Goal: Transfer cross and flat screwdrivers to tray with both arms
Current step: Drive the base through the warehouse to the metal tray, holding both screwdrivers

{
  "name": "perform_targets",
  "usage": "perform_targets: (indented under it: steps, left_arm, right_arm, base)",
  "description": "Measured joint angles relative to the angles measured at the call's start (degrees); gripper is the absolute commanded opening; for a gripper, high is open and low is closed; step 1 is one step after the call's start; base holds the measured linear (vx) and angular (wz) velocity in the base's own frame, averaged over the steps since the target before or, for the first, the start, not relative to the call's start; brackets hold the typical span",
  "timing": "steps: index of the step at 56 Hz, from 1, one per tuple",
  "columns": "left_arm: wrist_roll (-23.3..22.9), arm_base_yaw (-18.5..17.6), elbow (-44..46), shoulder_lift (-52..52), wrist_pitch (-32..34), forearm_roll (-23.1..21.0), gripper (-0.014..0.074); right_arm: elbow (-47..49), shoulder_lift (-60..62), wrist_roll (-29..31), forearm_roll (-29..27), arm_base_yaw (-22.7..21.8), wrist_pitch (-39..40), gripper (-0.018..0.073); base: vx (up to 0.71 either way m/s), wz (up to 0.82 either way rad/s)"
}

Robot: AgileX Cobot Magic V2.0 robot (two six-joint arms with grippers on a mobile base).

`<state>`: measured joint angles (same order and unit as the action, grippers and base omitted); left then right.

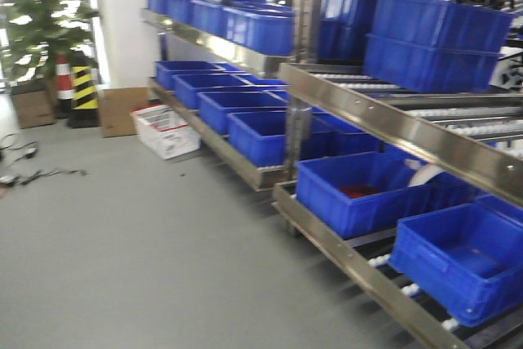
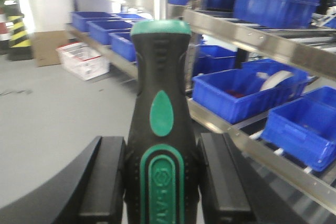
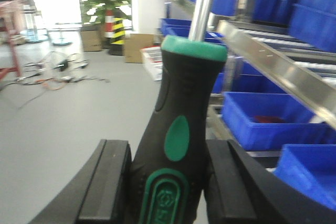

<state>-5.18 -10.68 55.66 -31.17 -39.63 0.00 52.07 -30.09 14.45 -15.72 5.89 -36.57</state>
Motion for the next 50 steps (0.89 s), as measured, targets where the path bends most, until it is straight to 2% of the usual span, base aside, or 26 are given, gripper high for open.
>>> perform_targets:
  steps: [26,50]
  left_arm:
    - [0.0,0.0,0.0,0.0,0.0,0.0,0.0000]
    - [0.0,0.0,0.0,-0.1,0.0,0.0,0.0000]
  right_arm:
    - [0.0,0.0,0.0,0.0,0.0,0.1,-0.0008]
    - [0.0,0.0,0.0,0.0,0.0,0.1,-0.0008]
  base:
    - [0.51,-0.69]
    - [0.38,-0.78]
